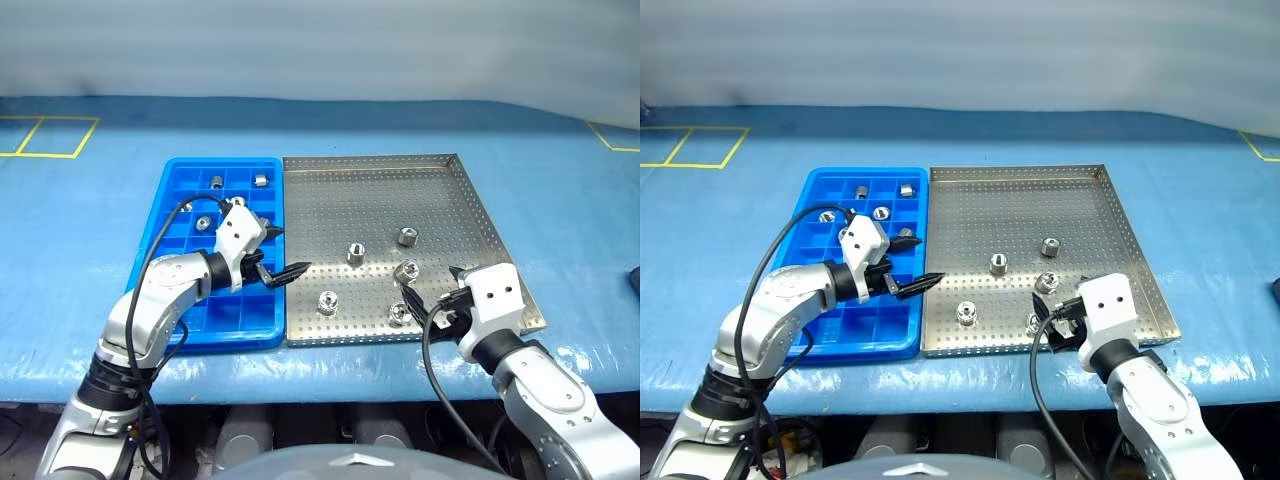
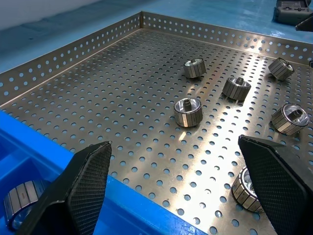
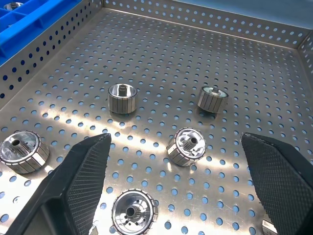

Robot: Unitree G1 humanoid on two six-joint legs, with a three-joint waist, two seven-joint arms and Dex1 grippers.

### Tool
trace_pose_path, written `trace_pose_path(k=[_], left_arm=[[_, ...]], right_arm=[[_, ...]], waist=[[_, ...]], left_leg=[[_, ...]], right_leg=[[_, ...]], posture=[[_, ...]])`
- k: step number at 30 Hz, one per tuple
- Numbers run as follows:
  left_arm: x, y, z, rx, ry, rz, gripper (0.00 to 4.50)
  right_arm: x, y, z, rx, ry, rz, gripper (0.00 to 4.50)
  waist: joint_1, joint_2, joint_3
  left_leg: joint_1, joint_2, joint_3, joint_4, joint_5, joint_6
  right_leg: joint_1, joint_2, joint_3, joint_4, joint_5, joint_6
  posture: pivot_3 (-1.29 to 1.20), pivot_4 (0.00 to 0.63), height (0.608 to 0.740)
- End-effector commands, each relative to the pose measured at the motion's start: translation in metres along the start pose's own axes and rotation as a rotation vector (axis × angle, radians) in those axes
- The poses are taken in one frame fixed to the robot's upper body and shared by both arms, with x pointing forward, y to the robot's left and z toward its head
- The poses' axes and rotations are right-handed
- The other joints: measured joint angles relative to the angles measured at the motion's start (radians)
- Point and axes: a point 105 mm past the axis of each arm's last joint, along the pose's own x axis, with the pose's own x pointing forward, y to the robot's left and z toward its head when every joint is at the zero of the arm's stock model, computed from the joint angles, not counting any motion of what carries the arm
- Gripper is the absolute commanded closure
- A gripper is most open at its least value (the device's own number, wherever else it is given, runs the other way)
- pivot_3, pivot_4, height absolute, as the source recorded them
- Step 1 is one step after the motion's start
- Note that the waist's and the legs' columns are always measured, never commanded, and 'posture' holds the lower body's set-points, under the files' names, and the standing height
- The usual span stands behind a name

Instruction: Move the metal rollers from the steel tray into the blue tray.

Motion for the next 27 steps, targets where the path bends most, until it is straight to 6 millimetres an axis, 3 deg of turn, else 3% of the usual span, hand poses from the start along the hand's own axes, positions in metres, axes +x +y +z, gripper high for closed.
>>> trace_pose_path(k=[1, 27], left_arm=[[-0.0018, -0.0051, 0.0136, 0.059, -0.036, -0.017, 0.0], [-0.0033, 0.0013, 0.0128, 0.05, -0.046, 0.02, 0.0]], right_arm=[[-0.0012, -0.003, 0.0042, -0.011, -0.015, -0.025, 0.03], [0.004, -0.0047, 0.0032, -0.013, -0.009, -0.041, 0.03]], waist=[[0.0, 0.0, 0.0], [0.0, 0.0, 0.0]], left_leg=[[0.0, 0.0, 0.0, 0.0, 0.0, 0.0], [0.0, 0.0, 0.0, 0.0, 0.0, 0.0]], right_leg=[[0.0, 0.0, 0.0, 0.0, 0.0, 0.0], [0.0, 0.0, 0.0, 0.0, 0.0, 0.0]], posture=[[0.01, 0.15, 0.74], [0.02, 0.15, 0.74]])
